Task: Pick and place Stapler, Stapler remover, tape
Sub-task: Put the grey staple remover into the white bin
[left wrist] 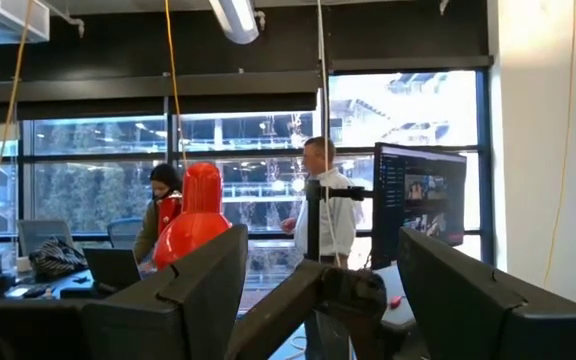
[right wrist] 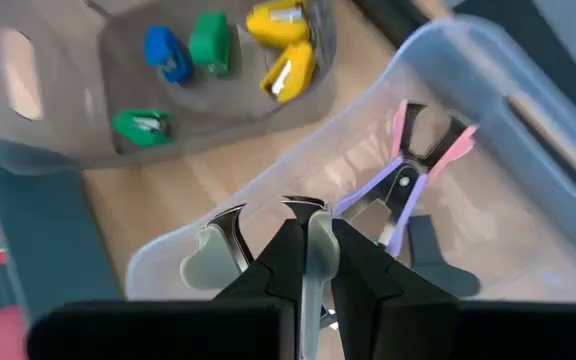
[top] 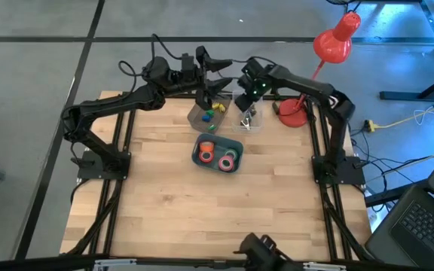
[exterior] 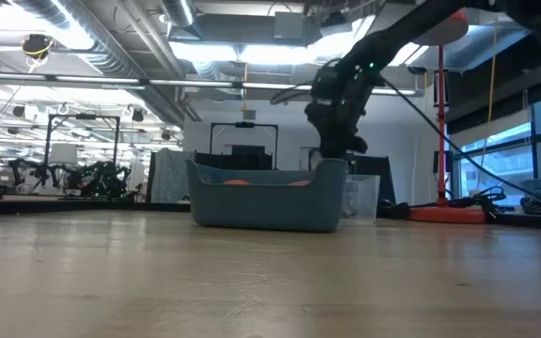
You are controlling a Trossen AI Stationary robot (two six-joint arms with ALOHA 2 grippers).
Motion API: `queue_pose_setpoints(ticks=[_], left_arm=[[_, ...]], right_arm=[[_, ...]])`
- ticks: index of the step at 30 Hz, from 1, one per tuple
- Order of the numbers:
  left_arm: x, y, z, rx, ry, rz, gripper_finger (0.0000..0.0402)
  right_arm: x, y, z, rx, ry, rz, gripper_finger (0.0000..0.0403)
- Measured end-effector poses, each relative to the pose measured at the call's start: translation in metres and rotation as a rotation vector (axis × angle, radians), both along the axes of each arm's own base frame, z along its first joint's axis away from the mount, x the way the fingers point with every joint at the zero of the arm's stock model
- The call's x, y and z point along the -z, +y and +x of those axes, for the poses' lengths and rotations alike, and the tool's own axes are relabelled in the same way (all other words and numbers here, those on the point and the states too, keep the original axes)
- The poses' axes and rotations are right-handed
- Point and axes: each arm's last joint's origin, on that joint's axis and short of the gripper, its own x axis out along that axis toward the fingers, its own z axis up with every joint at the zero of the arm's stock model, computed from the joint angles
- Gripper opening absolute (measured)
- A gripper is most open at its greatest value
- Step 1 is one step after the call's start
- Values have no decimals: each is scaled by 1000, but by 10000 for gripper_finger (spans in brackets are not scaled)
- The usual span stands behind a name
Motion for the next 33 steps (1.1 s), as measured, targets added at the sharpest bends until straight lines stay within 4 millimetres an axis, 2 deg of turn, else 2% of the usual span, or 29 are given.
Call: queue_pose_setpoints(ticks=[4, 9, 25, 27, 33], left_arm=[[-1, -1, -1, 5, -2, 3, 246], [-2, -1, -2, 6, -6, 6, 246], [-3, -2, -2, 13, -12, -3, 246], [-3, -2, -2, 16, -14, -10, 246], [-3, -2, -2, 17, -14, -12, 246]], right_arm=[[17, -1, 6, -14, 38, 24, 30], [30, 2, 15, -31, 78, -6, 30], [36, 22, 31, -49, 164, -95, 32], [36, 23, 31, -36, 165, -93, 55], [36, 23, 31, -2, 159, -73, 186]])
